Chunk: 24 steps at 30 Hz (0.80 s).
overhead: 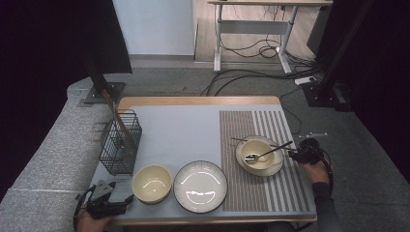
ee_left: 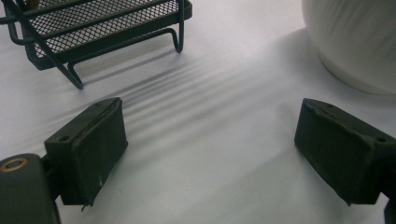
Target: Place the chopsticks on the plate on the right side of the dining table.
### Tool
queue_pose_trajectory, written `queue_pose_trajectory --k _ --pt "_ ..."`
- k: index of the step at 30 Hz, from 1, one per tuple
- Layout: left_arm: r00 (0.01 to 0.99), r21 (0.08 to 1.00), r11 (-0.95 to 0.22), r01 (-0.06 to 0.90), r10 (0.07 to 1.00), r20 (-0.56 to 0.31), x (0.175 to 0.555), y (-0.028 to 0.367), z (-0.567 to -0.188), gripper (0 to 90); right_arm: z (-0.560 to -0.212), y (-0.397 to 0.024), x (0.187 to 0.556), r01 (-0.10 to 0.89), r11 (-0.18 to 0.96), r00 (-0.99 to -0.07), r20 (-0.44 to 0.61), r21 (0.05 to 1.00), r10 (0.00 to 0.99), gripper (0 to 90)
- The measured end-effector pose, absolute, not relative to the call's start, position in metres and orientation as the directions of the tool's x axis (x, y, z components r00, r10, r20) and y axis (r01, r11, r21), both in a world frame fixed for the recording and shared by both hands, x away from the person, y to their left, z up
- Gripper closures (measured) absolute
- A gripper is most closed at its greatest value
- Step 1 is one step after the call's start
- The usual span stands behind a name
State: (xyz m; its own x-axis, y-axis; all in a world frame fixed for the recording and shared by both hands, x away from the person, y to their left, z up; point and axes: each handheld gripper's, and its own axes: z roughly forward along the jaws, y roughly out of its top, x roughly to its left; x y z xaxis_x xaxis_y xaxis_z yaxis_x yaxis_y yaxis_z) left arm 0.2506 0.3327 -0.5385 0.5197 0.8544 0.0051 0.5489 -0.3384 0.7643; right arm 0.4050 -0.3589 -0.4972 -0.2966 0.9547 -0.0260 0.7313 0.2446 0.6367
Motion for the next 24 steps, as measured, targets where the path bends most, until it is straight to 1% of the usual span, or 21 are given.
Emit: queue_pose_trajectory --k 4,7,9,10,11,15,17,24 --pt "0.52 0.764 -0.339 0.549 0.854 0.005 0.251 0.333 -0.539 8.9 -0.487 -0.353 0.398 0.704 0.264 -0.31 -0.049 0.659 0.95 44.3" --pt "0.52 0.764 -0.339 0.549 0.854 0.005 0.251 0.333 -0.539 8.9 -0.479 -0.349 0.397 0.689 0.258 -0.301 -0.057 0.677 0.952 37.2" --pt "0.52 0.764 -0.339 0.549 0.854 0.005 0.251 0.333 -0.538 8.9 -0.476 -0.347 0.398 0.679 0.252 -0.295 -0.058 0.69 0.954 32.4" --pt "0.52 0.764 -0.339 0.549 0.854 0.005 0.251 0.333 -0.539 8.9 -0.476 -0.346 0.399 0.675 0.247 -0.288 -0.06 0.696 0.956 27.6" --pt "0.52 0.764 -0.339 0.549 0.854 0.005 0.251 0.333 -0.539 8.9 -0.475 -0.344 0.401 0.671 0.243 -0.282 -0.063 0.701 0.957 24.8" --pt "0.52 0.764 -0.339 0.549 0.854 0.005 0.251 0.333 -0.539 8.9 -0.477 -0.34 0.408 0.662 0.224 -0.269 -0.053 0.715 0.962 16.6" --pt "0.52 0.764 -0.339 0.549 0.854 0.005 0.251 0.333 -0.539 8.9 -0.479 -0.338 0.412 0.659 0.213 -0.26 -0.046 0.721 0.964 14.2" --pt "0.52 0.764 -0.338 0.549 0.854 0.005 0.251 0.333 -0.539 8.9 -0.488 -0.331 0.428 0.666 0.176 -0.22 -0.034 0.725 0.975 11.1"
